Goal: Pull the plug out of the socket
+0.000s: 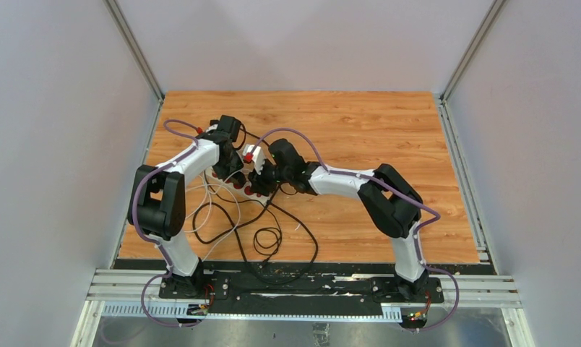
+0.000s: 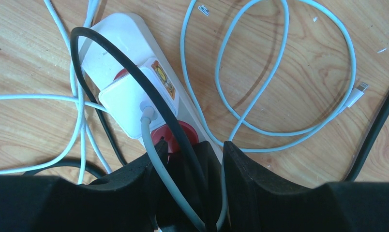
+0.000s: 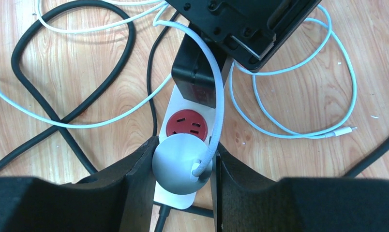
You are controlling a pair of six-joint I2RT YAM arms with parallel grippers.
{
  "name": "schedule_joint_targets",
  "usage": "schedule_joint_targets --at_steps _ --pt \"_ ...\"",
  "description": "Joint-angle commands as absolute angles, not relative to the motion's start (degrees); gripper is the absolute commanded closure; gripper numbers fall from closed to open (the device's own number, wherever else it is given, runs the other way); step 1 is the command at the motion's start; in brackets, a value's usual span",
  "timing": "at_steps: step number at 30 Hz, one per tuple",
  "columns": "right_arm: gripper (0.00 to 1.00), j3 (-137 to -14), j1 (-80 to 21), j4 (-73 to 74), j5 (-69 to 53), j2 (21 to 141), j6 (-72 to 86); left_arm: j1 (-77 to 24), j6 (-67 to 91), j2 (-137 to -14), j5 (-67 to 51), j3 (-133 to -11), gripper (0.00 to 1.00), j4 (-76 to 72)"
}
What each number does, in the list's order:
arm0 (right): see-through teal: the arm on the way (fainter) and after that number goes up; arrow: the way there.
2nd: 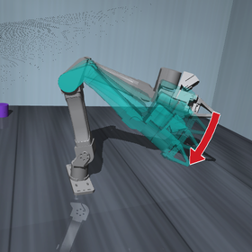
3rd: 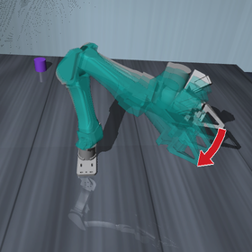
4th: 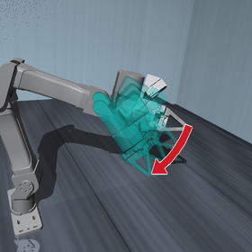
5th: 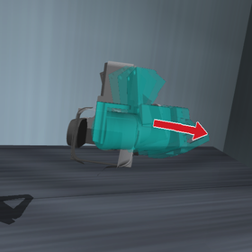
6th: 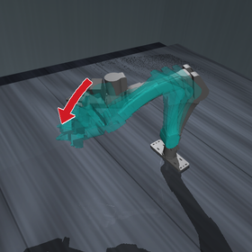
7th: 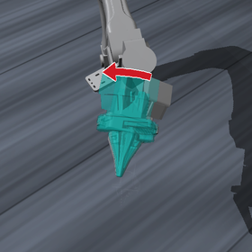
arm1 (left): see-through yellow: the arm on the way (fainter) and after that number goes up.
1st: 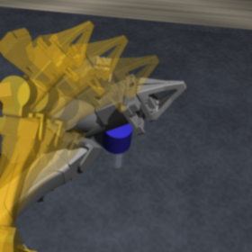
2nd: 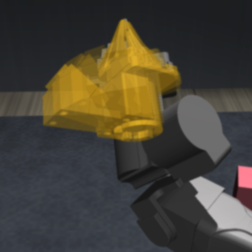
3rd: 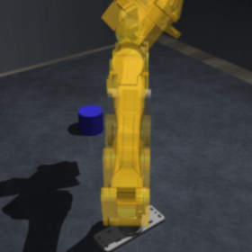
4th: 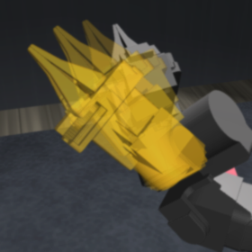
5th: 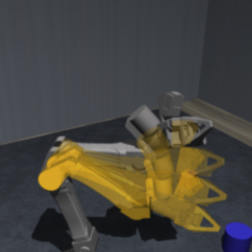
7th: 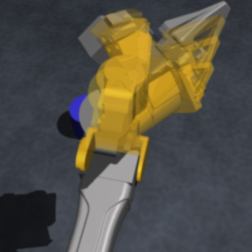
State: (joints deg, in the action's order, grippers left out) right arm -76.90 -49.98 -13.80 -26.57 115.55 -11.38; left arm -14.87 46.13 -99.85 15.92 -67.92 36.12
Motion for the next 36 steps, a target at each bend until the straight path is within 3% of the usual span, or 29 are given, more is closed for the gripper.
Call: schedule_joint_targets --at_steps 1,12,21,28,36 --pt "1.00 -75.73 -50.17 -10.39 -23.94 110.31 -14.05 -16.28 45.70 -104.78 13.45 -64.97 1.00 39.19" --pt "1.00 -72.91 -49.97 -8.67 -16.74 85.44 -14.09 -16.31 45.14 -103.53 13.62 -66.17 1.00 39.04" --pt "1.00 -80.99 -41.80 3.29 -8.30 72.34 -14.16 -16.31 44.84 -102.81 13.84 -66.48 1.00 38.33" --pt "1.00 -94.75 -28.05 13.49 -6.94 74.81 -14.19 -16.26 44.30 -101.96 13.79 -66.50 1.00 38.07" --pt "1.00 -105.68 -8.42 16.56 -13.18 88.19 -9.38 -16.31 44.38 -100.35 13.21 -66.39 1.00 37.90"
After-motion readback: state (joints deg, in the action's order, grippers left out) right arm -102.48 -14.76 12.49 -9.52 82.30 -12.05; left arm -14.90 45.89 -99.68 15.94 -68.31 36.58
